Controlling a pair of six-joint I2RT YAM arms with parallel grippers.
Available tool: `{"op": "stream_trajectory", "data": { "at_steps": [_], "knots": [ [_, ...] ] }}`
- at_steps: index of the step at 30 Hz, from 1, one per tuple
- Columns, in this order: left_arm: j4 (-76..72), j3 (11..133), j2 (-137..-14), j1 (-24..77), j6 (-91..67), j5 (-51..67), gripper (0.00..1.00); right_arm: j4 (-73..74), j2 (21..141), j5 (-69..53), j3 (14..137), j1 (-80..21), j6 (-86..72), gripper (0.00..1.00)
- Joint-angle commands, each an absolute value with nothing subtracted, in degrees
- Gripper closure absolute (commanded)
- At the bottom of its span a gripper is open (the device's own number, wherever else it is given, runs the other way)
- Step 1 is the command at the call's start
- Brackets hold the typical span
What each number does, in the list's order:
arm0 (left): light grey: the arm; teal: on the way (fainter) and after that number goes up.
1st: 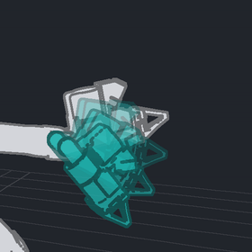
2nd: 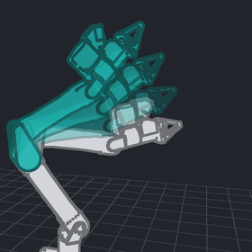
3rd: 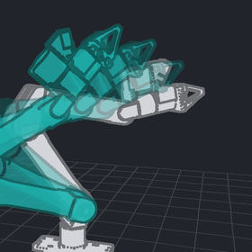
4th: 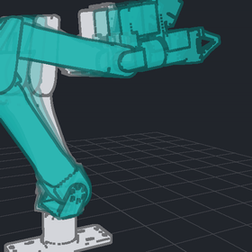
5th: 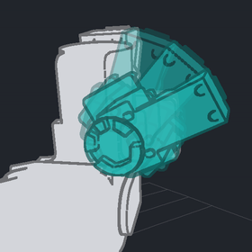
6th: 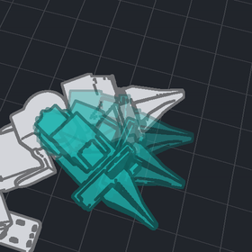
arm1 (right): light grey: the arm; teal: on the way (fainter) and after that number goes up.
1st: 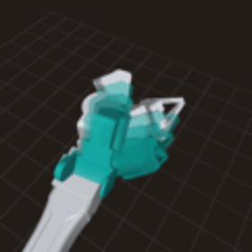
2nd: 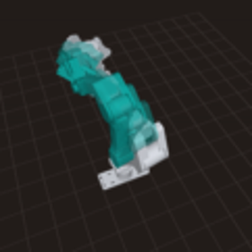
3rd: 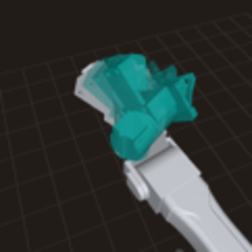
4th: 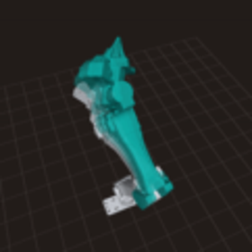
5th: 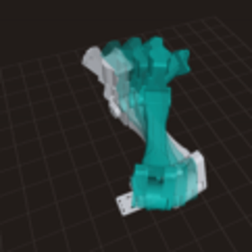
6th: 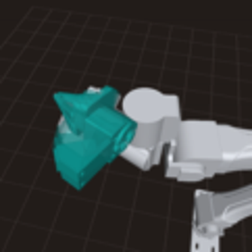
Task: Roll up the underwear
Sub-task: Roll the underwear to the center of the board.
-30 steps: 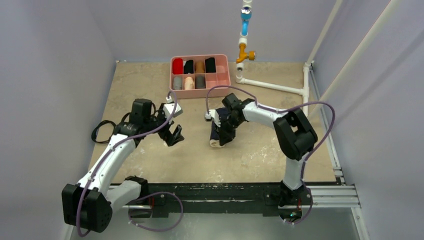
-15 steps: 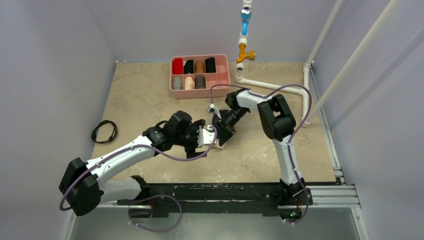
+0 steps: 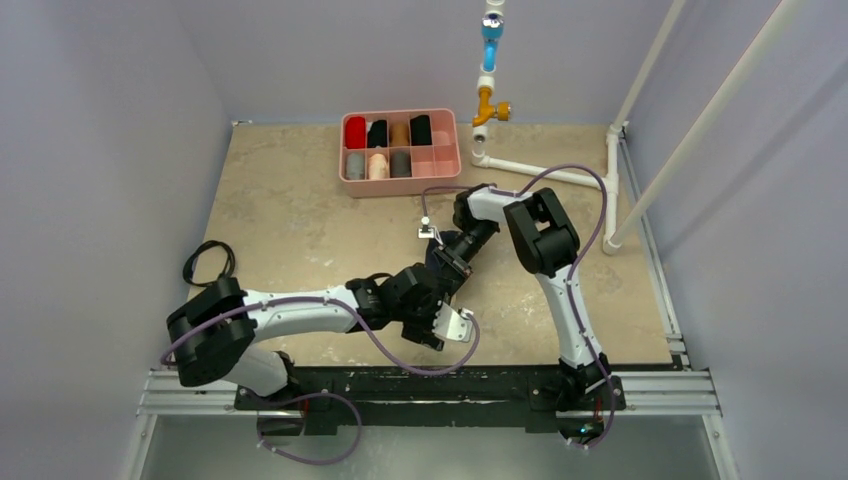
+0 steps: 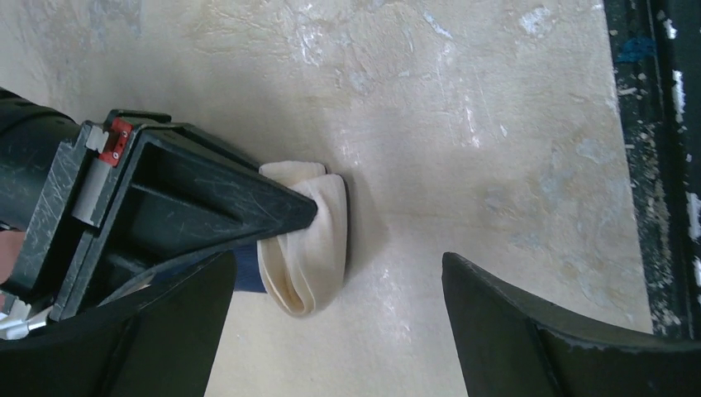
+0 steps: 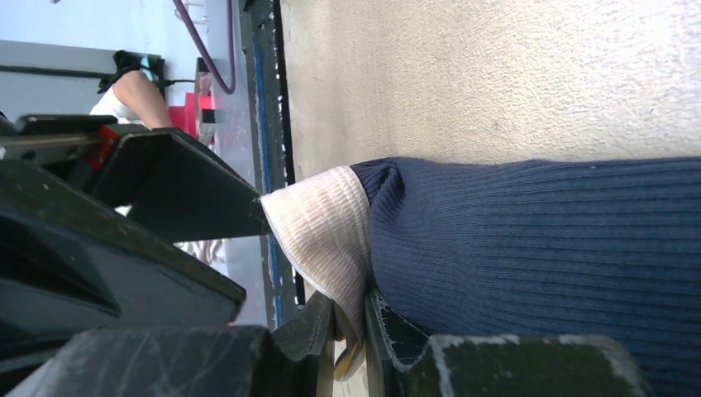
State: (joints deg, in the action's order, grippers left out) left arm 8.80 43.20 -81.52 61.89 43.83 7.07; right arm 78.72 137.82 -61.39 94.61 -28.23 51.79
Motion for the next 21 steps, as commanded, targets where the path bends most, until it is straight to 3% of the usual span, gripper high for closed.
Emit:
{"op": "stream_trajectory", "data": {
  "at_steps": [1, 15, 21],
  "knots": [
    [1.67, 43.53, -84.55, 63.18, 46.65, 3.24, 0.07, 78.51, 139.38, -58.91, 94.61, -28.54, 53.57, 0.99],
    [-1.23, 42.55, -86.27, 63.19, 44.54, 0.36, 0.22, 75.63, 138.84, -56.78, 92.83, -28.56, 51.34, 0.99],
    [-0.56, 43.16, -87.97, 63.19, 44.38, 0.23, 0.36, 75.36, 138.21, -56.69, 92.85, -28.52, 50.71, 1.0]
  ]
}}
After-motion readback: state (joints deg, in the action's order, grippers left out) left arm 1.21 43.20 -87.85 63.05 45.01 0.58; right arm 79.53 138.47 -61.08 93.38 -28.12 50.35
